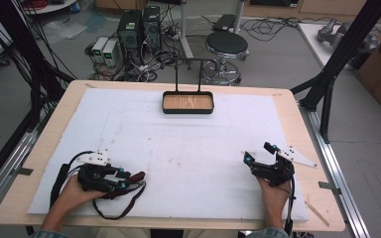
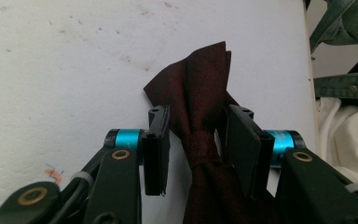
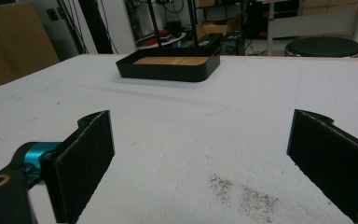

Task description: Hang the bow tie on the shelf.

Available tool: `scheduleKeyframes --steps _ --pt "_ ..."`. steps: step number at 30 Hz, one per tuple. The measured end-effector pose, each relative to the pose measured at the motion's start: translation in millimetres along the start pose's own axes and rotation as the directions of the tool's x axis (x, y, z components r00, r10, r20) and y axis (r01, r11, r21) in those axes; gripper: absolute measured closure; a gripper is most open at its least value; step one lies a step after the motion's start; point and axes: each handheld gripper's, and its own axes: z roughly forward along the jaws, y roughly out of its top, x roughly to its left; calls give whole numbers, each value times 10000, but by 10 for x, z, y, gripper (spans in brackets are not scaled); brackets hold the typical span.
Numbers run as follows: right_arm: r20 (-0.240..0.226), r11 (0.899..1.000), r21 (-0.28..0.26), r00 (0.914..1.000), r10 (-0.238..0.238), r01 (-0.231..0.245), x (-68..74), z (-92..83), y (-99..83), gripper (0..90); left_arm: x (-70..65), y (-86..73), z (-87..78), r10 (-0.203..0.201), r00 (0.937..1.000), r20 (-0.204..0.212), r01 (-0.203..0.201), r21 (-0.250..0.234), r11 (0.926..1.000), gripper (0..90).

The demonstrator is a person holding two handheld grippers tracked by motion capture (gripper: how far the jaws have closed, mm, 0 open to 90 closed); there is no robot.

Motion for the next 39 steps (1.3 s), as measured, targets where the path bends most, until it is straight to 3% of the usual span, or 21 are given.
scheduleKeyframes --steps 12,18,24,29,34,39 --pt "-13 10000 4 10000 -9 9 -1 1 -1 63 -12 12 -15 72 9999 -117 -71 41 10000 740" --pt "3 10000 8 10000 0 0 -1 1 -1 63 -40 72 -62 65 9995 -321 -83 -570 9983 755" --pt "16 10000 9 10000 -12 12 -1 3 0 64 -35 176 -128 -25 9980 -628 -60 -1353 9908 757" --pt "-34 10000 20 10000 -37 37 -3 8 0 64 -17 252 -154 -130 9939 -1094 -47 -1595 9872 757" --pt "-33 10000 21 10000 -46 46 -3 10 -1 64 49 364 -190 -327 9904 -1344 46 -2042 9789 757" --pt "-65 10000 15 10000 -32 32 -4 11 -1 63 130 553 -192 -254 9886 -1483 -82 -2214 9752 756"
